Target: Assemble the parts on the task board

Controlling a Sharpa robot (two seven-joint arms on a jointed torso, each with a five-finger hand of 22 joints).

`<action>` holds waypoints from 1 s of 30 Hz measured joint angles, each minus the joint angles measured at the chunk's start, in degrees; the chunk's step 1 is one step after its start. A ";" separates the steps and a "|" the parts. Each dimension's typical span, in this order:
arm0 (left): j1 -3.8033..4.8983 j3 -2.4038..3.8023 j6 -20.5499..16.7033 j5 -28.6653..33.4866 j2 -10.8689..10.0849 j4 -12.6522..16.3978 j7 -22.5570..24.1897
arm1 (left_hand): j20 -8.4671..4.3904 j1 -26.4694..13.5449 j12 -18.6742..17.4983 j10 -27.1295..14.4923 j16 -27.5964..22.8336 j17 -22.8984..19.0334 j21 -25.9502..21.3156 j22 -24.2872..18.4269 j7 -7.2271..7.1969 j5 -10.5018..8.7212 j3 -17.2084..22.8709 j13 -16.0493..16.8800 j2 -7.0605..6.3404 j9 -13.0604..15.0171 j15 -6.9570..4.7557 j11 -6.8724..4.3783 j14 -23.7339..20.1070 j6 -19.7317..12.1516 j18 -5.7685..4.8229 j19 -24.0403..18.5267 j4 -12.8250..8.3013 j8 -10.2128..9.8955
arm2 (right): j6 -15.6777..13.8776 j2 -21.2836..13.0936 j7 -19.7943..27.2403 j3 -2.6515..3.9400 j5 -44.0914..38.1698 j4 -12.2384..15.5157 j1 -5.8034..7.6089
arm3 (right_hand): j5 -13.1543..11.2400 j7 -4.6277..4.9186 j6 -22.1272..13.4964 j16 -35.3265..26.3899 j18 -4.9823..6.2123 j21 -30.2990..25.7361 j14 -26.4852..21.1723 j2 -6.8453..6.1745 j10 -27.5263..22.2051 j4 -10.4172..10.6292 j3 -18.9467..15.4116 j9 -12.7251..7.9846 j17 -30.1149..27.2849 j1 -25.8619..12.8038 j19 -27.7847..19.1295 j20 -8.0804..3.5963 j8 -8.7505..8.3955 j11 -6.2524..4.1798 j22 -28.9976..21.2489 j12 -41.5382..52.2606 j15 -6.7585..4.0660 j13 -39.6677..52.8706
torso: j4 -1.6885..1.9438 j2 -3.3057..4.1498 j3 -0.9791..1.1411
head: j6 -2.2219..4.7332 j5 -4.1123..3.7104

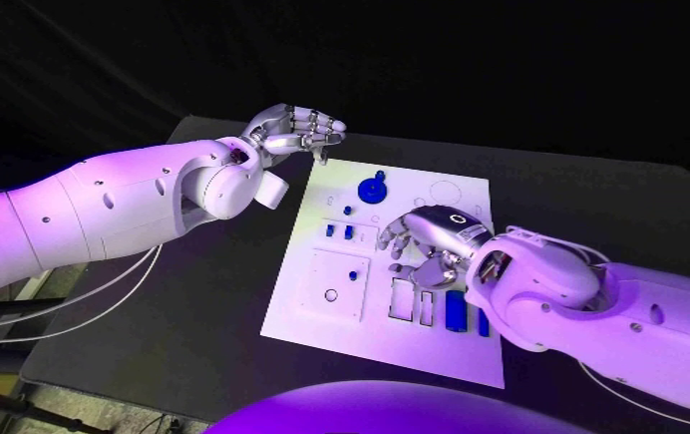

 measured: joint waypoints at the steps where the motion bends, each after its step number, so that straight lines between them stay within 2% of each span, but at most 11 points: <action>1: 0.00 0.00 0.00 0.00 -0.02 -0.02 0.00 | 0.00 0.00 0.00 0.00 0.00 0.00 0.00 0.00 0.00 0.00 0.00 0.00 0.00 0.00 0.00 0.00 0.00 0.00 0.00 0.00 0.00 0.00 | -0.10 -1.10 -0.03 0.09 0.34 0.39 0.58 | 0.00 0.00 0.00 0.00 0.00 -0.20 -0.12 -0.08 -0.65 0.21 -0.21 0.00 -0.04 -0.08 0.00 0.00 0.00 0.22 -0.13 -0.10 0.12 -0.11 | -0.03 -0.01 0.00 | 0.08 -0.22; 5: 0.00 0.00 0.03 -0.01 -0.02 -0.11 -0.01 | 0.00 0.00 0.00 0.00 0.00 0.00 0.00 0.00 0.00 0.00 0.00 0.00 0.00 0.00 0.00 0.00 0.00 0.00 0.00 0.00 0.00 0.00 | -0.22 -5.00 -0.08 0.16 1.97 1.34 2.60 | 0.54 0.31 0.30 0.00 0.00 -1.49 -0.42 -0.90 -3.61 0.80 -2.91 0.07 -0.93 -0.31 -0.29 0.29 0.00 0.93 -1.01 -0.90 1.02 -1.06 | -0.09 -0.08 0.00 | 0.39 -0.98; 8: 0.00 -0.02 0.06 -0.02 -0.02 -0.20 -0.01 | 0.00 0.00 0.00 0.00 0.00 0.00 0.00 0.00 0.00 0.00 0.00 0.00 0.00 0.00 0.00 0.00 0.00 0.00 0.00 0.00 0.00 0.00 | -0.15 -7.41 -0.07 0.24 3.05 1.23 3.57 | 0.59 0.51 0.10 0.00 0.00 -3.12 -0.72 -0.50 -6.47 1.60 -8.31 -0.01 -1.77 0.90 -0.74 0.74 -0.77 1.31 -2.07 -0.90 1.33 -2.07 | -0.13 -0.16 0.00 | 0.64 -1.53; 10: 0.00 -0.04 0.09 -0.02 0.02 -0.23 -0.01 | 0.00 0.00 0.00 0.00 0.00 0.00 0.00 0.00 0.00 0.00 0.00 0.00 0.00 0.00 0.00 0.00 0.00 0.00 0.00 0.00 0.00 0.00 | 0.04 -8.12 -0.03 0.24 3.44 0.86 3.79 | 0.81 0.12 -1.22 0.04 0.00 -5.38 -0.85 1.86 -9.41 3.80 -19.22 -0.46 -2.48 5.04 -1.54 1.08 -2.39 1.58 -3.58 -0.35 1.86 -2.68 | -0.18 -0.23 0.00 | 0.80 -1.85; 11: 0.00 -0.06 0.12 -0.02 0.02 -0.26 -0.01 | 0.00 0.00 0.00 0.00 0.00 0.00 0.00 0.00 0.00 0.00 0.00 0.00 0.00 0.00 0.00 0.00 0.00 0.00 0.00 0.00 0.00 0.00 | 0.27 -8.47 -0.01 0.23 3.53 0.50 3.91 | 0.81 -0.19 -1.53 0.43 0.00 -6.21 -0.95 2.94 -10.93 5.58 -24.66 -0.66 -2.47 7.57 -1.69 1.23 -3.03 1.78 -4.06 0.12 1.99 -2.79 | -0.20 -0.24 0.02 | 0.86 -1.95; 12: 0.00 -0.08 0.14 -0.03 0.02 -0.31 -0.01 | 0.00 0.00 0.00 0.00 0.00 0.00 0.00 0.00 0.00 0.00 0.00 0.00 0.00 0.00 0.00 0.00 0.00 0.00 0.00 0.00 0.00 0.00 | 0.48 -8.68 -0.01 0.22 3.55 0.17 3.97 | 0.65 -0.34 -2.06 0.83 0.00 -6.85 -0.84 3.47 -12.11 7.81 -28.90 -0.85 -2.23 10.00 -1.69 1.22 -3.61 2.02 -4.38 0.65 2.29 -2.80 | -0.22 -0.25 0.03 | 0.92 -2.04; 13: -0.01 -0.10 0.16 -0.03 0.03 -0.35 -0.01 | 0.00 0.00 0.00 0.00 0.00 0.00 0.00 0.00 0.00 0.00 0.00 0.00 0.00 0.00 0.00 0.00 0.00 0.00 0.00 0.00 0.00 0.00 | 0.70 -8.80 0.00 0.22 3.55 -0.13 3.98 | 0.37 -0.62 -2.49 1.05 0.00 -7.65 -0.94 3.24 -13.22 11.34 -32.64 -1.05 -2.28 13.05 -1.71 1.24 -4.24 2.23 -4.78 1.39 2.55 -2.80 | -0.25 -0.26 0.05 | 1.00 -2.13; 14: -0.03 -0.12 0.18 -0.03 0.03 -0.37 -0.01 | 0.00 0.00 0.00 0.00 0.00 0.00 0.00 0.00 0.00 0.00 0.00 0.00 0.00 0.00 0.00 0.00 0.00 0.00 0.00 0.00 0.00 0.00 | 0.92 -8.87 0.00 0.21 3.53 -0.40 3.97 | 0.22 -0.89 -2.75 1.10 0.00 -8.31 -0.93 2.96 -13.98 13.02 -34.32 -1.20 -2.50 14.43 -1.99 1.53 -4.61 2.43 -5.21 1.72 2.55 -2.81 | -0.27 -0.26 0.07 | 1.05 -2.18; 17: -0.04 -0.14 0.28 -0.03 0.07 -0.38 -0.01 | 0.00 0.00 0.00 0.00 0.00 0.00 0.00 0.00 0.00 0.00 0.00 0.00 0.00 0.00 0.03 0.00 -0.03 0.00 0.00 0.00 0.00 0.10 | 1.73 -8.75 -0.01 0.19 3.23 -1.12 3.57 | 0.22 -1.24 -3.09 1.10 0.00 -9.12 -1.14 2.42 -15.04 14.21 -36.19 -1.33 -3.05 14.95 -2.09 1.63 -4.91 2.77 -5.94 1.77 2.75 -2.90 | -0.27 -0.26 0.10 | 1.20 -2.34; 24: -0.06 -0.19 0.48 -0.04 0.03 -0.42 -0.01 | 0.00 0.00 0.00 0.01 0.00 0.00 0.00 0.00 0.00 0.00 0.00 0.00 0.00 0.01 0.21 0.00 -0.21 0.00 0.00 0.00 0.00 0.35 | 3.19 -7.42 -0.03 0.14 2.45 -2.58 2.49 | -0.56 -1.05 -3.21 1.43 0.00 -9.32 -1.14 3.54 -15.04 14.17 -35.68 -1.33 -2.21 16.06 -2.04 1.63 -4.91 2.76 -5.56 3.00 2.75 -2.83 | -0.18 -0.20 0.08 | 1.31 -2.49; 30: -0.07 -0.20 0.60 -0.04 0.01 -0.41 -0.03 | 0.00 0.00 0.00 0.01 0.00 0.00 0.00 0.00 0.00 0.00 0.00 0.00 0.00 0.01 0.20 0.00 -0.21 0.00 0.00 0.00 0.00 0.35 | 3.73 -6.13 -0.05 0.10 2.28 -3.31 2.07 | -1.35 0.00 -1.75 1.64 0.00 -8.01 -0.63 6.43 -12.43 13.96 -33.68 -1.33 -2.13 16.23 -0.28 1.10 -4.91 1.65 -4.01 5.24 2.24 -2.73 | -0.15 -0.23 0.00 | 1.24 -2.52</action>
